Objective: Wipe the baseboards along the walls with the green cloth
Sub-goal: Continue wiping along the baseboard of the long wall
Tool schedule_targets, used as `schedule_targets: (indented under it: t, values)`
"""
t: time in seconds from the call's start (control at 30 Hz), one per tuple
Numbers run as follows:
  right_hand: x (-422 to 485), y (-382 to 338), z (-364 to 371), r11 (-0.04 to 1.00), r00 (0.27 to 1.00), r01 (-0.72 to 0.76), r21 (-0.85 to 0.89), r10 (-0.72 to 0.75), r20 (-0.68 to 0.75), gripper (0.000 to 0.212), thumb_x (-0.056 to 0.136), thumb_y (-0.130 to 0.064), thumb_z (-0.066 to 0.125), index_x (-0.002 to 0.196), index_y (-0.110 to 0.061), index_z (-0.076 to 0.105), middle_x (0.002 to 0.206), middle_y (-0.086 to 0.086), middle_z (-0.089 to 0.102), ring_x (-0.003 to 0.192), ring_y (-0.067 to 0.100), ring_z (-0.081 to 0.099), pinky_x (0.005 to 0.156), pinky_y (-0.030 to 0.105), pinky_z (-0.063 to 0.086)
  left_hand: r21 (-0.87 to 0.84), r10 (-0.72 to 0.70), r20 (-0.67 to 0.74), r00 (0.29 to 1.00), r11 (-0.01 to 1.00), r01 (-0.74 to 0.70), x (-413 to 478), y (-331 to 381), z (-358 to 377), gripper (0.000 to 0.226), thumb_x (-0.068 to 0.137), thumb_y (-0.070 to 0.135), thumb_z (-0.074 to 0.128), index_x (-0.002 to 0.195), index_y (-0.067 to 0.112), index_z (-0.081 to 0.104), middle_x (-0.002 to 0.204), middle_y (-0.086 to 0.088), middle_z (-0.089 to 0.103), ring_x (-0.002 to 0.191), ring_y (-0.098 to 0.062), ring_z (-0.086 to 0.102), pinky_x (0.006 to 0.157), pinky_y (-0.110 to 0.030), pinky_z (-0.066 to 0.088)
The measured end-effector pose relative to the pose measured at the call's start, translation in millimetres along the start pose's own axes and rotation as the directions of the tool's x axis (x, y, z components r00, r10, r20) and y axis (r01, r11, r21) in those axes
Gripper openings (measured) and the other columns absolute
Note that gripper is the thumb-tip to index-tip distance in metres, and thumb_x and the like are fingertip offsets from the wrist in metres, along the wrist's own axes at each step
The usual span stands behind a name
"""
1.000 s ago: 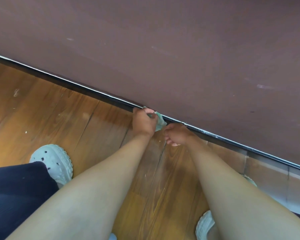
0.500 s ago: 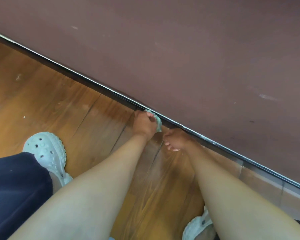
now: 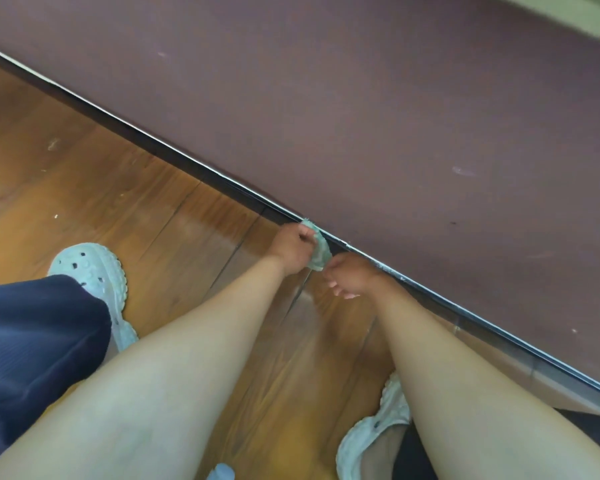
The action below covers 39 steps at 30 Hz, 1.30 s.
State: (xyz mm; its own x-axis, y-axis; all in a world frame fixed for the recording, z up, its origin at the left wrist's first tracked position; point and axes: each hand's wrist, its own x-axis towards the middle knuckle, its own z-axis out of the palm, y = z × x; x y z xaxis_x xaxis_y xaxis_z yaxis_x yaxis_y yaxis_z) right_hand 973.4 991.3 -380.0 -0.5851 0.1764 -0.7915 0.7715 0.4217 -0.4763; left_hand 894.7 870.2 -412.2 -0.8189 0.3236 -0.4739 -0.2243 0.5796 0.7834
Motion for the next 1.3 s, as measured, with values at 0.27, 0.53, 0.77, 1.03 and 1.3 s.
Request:
schedule_targets:
  t: [0.27, 0.53, 0.77, 1.03, 1.3]
  values:
    - [-50.8, -11.6, -26.8, 0.967, 0.978, 0.154, -0.204, -0.179, -0.107, 0.019, 0.086, -0.009, 0.060, 0.070, -0.019, 0.061, 0.067, 0.001, 0.055, 0.036, 0.003, 0.047, 0.049, 0.023, 0.038, -0.192, 0.065, 0.025, 0.998, 0.980, -0.059, -44.5, 25.5, -25.4, 0.029, 0.090, -0.008, 0.062, 0.078, 0.019, 0.061, 0.076, -0.003, 0.061, 0.087, -0.022, 0.058, 0.089, -0.040, 0.052]
    - [-95.9, -24.9, -24.2, 0.941, 0.935, 0.294, -0.165, -0.319, -0.155, 0.036, 0.081, -0.021, 0.071, 0.116, -0.017, 0.063, 0.100, 0.004, 0.064, 0.067, 0.016, 0.057, 0.055, 0.024, 0.041, -0.194, 0.029, -0.051, 0.998, 0.980, -0.038, -87.9, 64.4, -43.3, 0.013, 0.092, 0.007, 0.064, 0.089, 0.012, 0.076, 0.094, -0.012, 0.074, 0.096, -0.028, 0.072, 0.096, -0.043, 0.058]
    - [-88.5, -33.8, -11.2, 0.955, 0.909, 0.110, -0.275, -0.209, -0.362, 0.028, 0.087, -0.032, 0.058, 0.112, -0.021, 0.067, 0.117, 0.011, 0.070, 0.107, 0.029, 0.067, 0.083, 0.031, 0.050, -0.385, -0.031, -0.024, 0.999, 0.923, 0.019, -89.4, 62.6, -9.3, 0.021, 0.089, 0.002, 0.057, 0.083, 0.011, 0.075, 0.088, -0.010, 0.074, 0.081, -0.021, 0.068, 0.078, -0.030, 0.055]
    - [-82.2, -30.3, -25.0, 0.942, 0.939, 0.141, -0.303, -0.224, -0.262, 0.027, 0.091, -0.028, 0.063, 0.117, -0.024, 0.069, 0.114, 0.004, 0.070, 0.101, 0.022, 0.067, 0.077, 0.023, 0.044, -0.579, -0.334, 0.113, 0.936, 0.743, 0.335, -67.3, 46.2, 0.3, 0.081, 0.063, 0.069, 0.066, 0.119, 0.010, 0.066, 0.110, -0.006, 0.073, 0.095, -0.024, 0.074, 0.081, -0.034, 0.063]
    - [-54.9, 5.4, -34.1, 0.990, 0.996, 0.078, -0.114, -0.081, -0.027, 0.023, 0.093, -0.021, 0.065, 0.113, -0.027, 0.057, 0.092, 0.007, 0.064, 0.062, 0.017, 0.059, 0.060, 0.027, 0.043, -0.352, -0.403, -0.349, 0.846, 0.893, 0.280, -47.5, 27.5, 2.6, 0.040, 0.091, 0.044, 0.067, 0.099, 0.005, 0.073, 0.110, -0.017, 0.073, 0.108, -0.034, 0.069, 0.095, -0.036, 0.054]
